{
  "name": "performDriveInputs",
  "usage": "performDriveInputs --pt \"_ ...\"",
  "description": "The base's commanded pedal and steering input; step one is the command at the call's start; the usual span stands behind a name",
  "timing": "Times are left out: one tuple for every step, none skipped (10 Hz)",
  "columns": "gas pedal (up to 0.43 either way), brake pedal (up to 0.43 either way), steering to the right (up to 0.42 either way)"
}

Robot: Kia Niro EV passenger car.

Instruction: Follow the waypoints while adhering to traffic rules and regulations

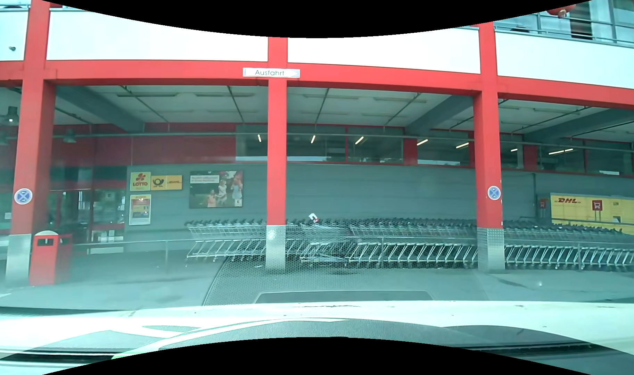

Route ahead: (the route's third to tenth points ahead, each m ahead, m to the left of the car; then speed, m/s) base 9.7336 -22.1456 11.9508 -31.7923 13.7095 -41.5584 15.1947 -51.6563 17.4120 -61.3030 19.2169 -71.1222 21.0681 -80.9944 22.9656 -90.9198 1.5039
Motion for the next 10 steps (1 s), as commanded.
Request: performDriveInputs --pt "0.0 0.0 0.5" --pt "0.0 0.0 0.537" --pt "0.0 0.0 0.593" --pt "0.0 0.0 0.624" --pt "0.0 0.0 0.641" --pt "0.0 0.0 0.681" --pt "0.008 0.0 0.723" --pt "0.028 0.0 0.769" --pt "0.028 0.0 0.799" --pt "0.028 0.0 0.816"
